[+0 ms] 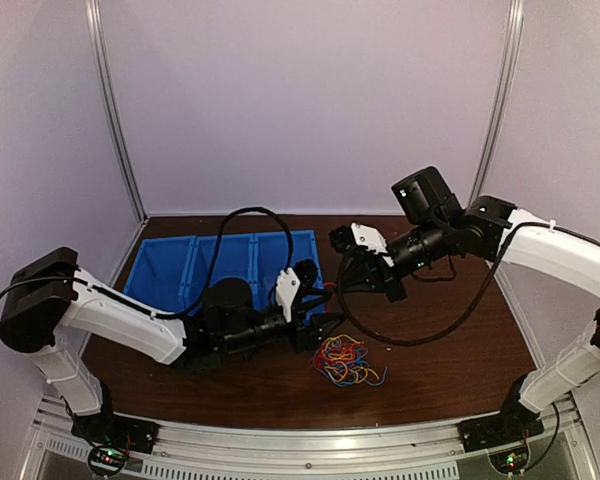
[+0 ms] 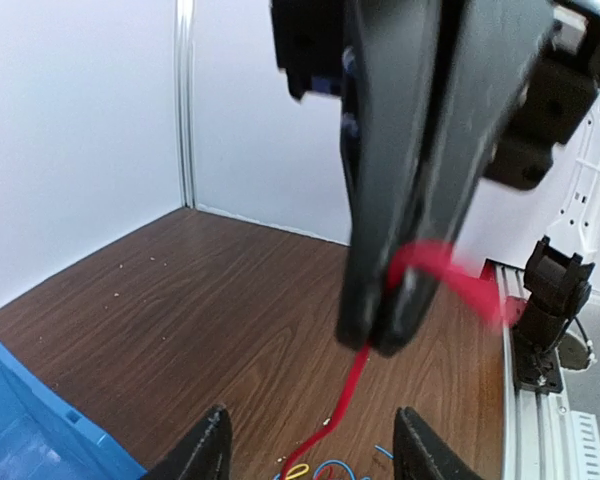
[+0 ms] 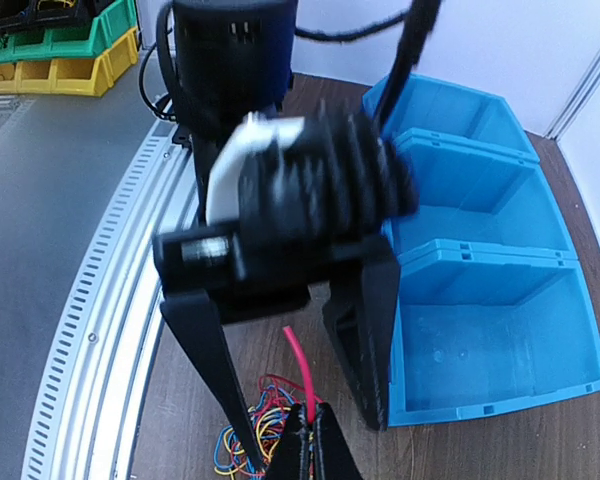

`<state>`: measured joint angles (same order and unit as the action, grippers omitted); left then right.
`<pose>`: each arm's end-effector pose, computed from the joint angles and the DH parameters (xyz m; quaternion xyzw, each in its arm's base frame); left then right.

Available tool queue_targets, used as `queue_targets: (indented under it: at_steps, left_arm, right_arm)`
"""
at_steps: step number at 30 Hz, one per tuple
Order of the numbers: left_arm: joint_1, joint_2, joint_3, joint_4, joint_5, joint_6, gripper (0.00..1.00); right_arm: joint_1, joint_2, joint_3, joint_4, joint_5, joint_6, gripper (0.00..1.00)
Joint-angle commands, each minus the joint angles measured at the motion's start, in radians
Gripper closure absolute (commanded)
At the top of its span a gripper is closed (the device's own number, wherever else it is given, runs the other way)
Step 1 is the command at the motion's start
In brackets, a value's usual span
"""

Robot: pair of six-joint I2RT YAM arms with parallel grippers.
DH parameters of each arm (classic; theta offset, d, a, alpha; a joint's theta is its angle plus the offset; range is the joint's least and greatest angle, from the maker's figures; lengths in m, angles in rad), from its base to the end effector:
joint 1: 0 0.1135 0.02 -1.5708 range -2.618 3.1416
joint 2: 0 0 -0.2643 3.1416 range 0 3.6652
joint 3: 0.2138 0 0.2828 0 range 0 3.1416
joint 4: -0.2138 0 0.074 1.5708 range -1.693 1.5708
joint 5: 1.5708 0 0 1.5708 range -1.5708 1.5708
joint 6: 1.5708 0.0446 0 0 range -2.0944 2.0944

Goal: Untangle the cables

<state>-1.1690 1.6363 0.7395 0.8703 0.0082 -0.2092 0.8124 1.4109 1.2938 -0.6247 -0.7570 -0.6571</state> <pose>0.1464 -0.3455 0.1956 0.3333 0.6342 -0.4459 0.5366 0.2101 0.2663 0.3298 -0.6806 0.5313 0.3662 0.3469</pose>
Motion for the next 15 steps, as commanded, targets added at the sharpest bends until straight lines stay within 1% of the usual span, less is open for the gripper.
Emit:
queue_targets:
  at_steps: [1, 2, 4, 7, 9, 11, 12, 14, 15]
  left_arm:
    - [0.0, 0.117, 0.057, 0.135, 0.033, 0.004, 0.53]
    - [0.0, 0.14, 0.061, 0.147, 0.035, -0.004, 0.63]
    - [0.0, 0.175, 0.062, 0.165, 0.04, -0.026, 0.74]
    - [0.0, 0.197, 0.05, 0.19, 0.051, -0.067, 0.82]
    - [0.0, 0.184, 0.041, 0.195, 0.059, -0.087, 0.84]
    - [0.001, 0.151, 0.038, 0.176, 0.065, -0.094, 0.83]
    - [0.0, 0.129, 0.037, 0.159, 0.064, -0.094, 0.8]
    - [0.0, 0.081, 0.035, 0.117, 0.053, -0.087, 0.63]
    - [0.0, 0.057, 0.033, 0.099, 0.045, -0.081, 0.57]
  right_arm:
    - [0.0, -0.054, 0.102, -0.05, -0.042, 0.027, 1.0]
    - [-0.004, -0.062, 0.125, -0.058, -0.042, 0.029, 1.0]
    - [-0.014, -0.08, 0.167, -0.075, -0.044, 0.034, 1.0]
    - [-0.027, -0.101, 0.227, -0.095, -0.044, 0.044, 1.0]
    - [-0.033, -0.112, 0.229, -0.093, -0.046, 0.053, 1.0]
    - [-0.034, -0.122, 0.188, -0.069, -0.035, 0.06, 1.0]
    - [-0.036, -0.128, 0.153, -0.044, -0.022, 0.073, 1.0]
    - [-0.045, -0.14, 0.088, -0.001, -0.017, 0.094, 1.0]
    - [-0.052, -0.145, 0.055, 0.019, -0.022, 0.106, 1.0]
